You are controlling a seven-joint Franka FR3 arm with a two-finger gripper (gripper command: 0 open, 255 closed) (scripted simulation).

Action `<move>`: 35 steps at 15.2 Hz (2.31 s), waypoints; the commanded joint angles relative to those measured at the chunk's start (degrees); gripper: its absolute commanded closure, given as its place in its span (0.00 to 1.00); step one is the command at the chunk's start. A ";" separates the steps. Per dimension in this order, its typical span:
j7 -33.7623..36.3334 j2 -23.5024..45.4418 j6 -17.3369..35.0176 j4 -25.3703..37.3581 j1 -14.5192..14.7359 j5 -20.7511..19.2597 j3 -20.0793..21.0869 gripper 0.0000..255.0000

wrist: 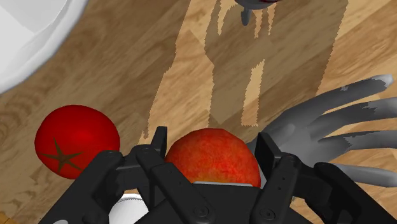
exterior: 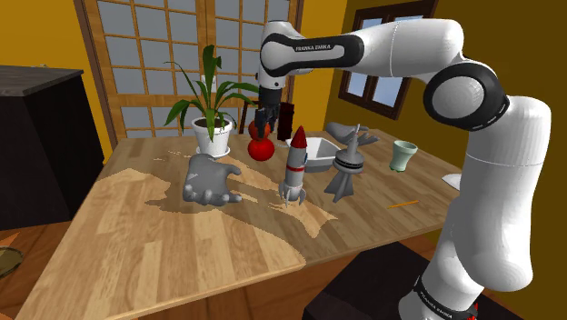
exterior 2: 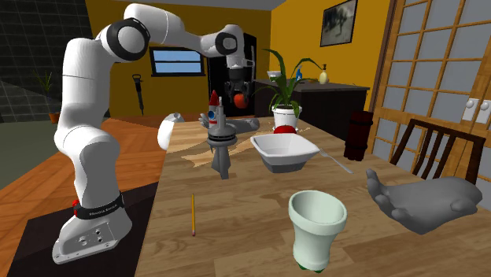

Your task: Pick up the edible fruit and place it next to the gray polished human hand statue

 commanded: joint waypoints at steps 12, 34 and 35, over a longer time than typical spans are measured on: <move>0.13 0.46 9.76 -9.29 0.23 0.12 0.17 1.00; -0.52 5.56 24.70 -19.23 0.00 1.41 0.62 1.00; -0.52 5.56 24.70 -19.23 0.00 1.41 0.62 1.00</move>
